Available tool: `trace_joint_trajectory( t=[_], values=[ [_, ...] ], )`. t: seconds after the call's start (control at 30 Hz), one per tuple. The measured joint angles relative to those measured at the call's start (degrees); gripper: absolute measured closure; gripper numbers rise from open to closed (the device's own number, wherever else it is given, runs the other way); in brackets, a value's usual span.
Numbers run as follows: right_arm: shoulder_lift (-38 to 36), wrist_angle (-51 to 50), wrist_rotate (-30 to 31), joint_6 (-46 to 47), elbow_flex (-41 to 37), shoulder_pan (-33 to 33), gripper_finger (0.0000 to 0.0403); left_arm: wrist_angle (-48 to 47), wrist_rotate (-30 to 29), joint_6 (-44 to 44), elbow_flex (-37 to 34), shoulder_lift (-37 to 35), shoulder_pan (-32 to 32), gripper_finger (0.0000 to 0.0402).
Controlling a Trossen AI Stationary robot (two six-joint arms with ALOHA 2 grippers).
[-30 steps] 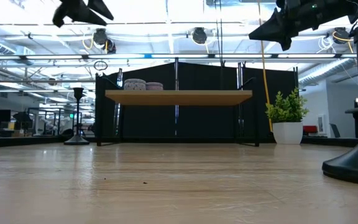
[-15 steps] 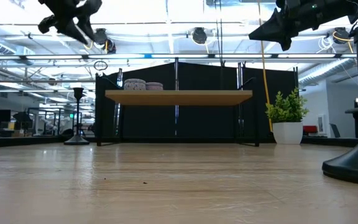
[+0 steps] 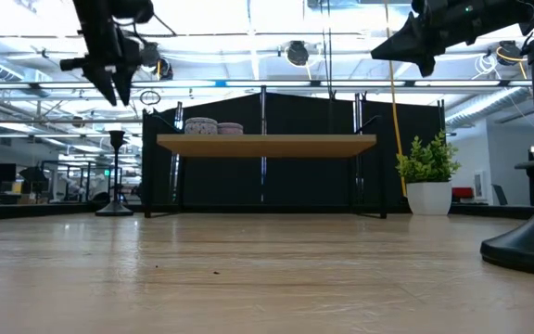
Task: Pick & Place candle stick holders
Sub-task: Put the top black candle holder on the shelf
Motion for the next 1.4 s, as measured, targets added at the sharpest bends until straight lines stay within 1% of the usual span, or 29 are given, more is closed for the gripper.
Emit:
trace_joint_trajectory(
  t=[0.13, 0.27, 0.33, 0.57, 0.7, 0.97, 1.4],
  values=[
    [0.0, 0.0, 0.0, 1.7, 0.0, 0.0, 0.0403, 0.0, 1.0, 3.1, 0.0, 2.8, 4.3, 0.0270],
    [0.0, 0.0, 0.0, 1.7, 0.0, 0.0, 0.0403, 0.1, 6.3, 6.3, 0.0, 4.3, 7.4, 0.0263],
    [0.0, 0.0, 0.0, 1.7, 0.0, 0.0, 0.0403, 0.1, 7.5, 6.7, 0.0, 4.9, 8.5, 0.0251],
    [0.0, 0.0, 0.0, 1.7, 0.0, 0.0, 0.0403, -1.3, 7.6, 7.4, 0.0, 5.5, 9.9, 0.0190],
    [0.0, 0.0, 0.0, 1.7, 0.0, 0.0, 0.0403, -3.2, 7.8, 6.7, 0.0, 5.5, 9.9, 0.0173],
    [0.0, 0.0, 0.0, 1.7, 0.0, 0.0, 0.0403, -3.8, 7.4, 6.6, 0.0, 7.1, 9.9, 0.0174],
    [0.0, 0.0, 0.0, 1.7, 0.0, 0.0, 0.0403, -3.8, 7.0, 7.1, 0.4, 15.8, 9.9, 0.0174]
  ],
)
